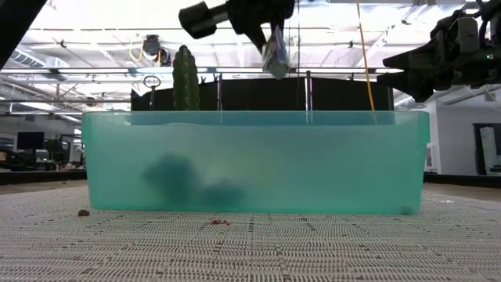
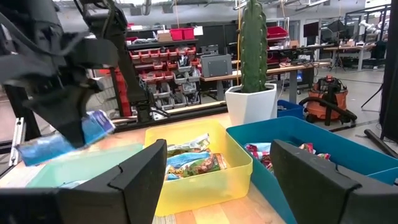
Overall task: Pick and place Granola Bars by type
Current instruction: Put the blue granola bar into the green bin
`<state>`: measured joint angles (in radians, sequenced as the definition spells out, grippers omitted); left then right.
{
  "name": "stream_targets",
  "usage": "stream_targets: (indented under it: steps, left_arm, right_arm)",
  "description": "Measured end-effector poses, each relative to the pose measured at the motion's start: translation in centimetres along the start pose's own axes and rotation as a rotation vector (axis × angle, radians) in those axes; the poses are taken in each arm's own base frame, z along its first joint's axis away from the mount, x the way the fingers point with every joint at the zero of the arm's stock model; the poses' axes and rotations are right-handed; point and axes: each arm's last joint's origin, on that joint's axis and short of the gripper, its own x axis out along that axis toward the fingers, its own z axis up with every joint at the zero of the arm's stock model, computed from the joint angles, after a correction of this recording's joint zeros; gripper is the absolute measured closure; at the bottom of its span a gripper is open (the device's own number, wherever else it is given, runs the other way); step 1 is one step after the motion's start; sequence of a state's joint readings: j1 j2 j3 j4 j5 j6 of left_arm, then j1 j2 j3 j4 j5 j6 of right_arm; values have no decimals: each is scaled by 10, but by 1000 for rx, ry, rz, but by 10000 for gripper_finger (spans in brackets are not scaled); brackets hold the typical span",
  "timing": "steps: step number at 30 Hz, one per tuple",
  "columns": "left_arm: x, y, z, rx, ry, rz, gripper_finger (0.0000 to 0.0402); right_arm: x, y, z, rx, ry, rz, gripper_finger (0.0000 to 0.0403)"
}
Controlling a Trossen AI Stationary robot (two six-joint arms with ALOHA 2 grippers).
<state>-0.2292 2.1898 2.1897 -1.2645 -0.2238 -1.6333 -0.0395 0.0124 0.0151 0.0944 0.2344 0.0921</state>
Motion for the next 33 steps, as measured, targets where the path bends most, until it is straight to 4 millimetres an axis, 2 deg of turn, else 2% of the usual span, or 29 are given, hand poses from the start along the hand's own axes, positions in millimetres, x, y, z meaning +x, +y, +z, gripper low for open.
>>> stream_targets:
  steps: [12, 18, 33]
  left_arm:
    - [58, 15, -13, -28, 80, 34, 391]
    - [72, 25, -17, -46, 85, 82, 391]
    - [109, 41, -20, -115, 94, 62, 391]
  right_arm:
    - [0, 0, 0, 0, 1, 0, 124]
    - [0, 0, 0, 0, 1, 0, 124]
    - [0, 0, 0, 0, 1, 0, 124]
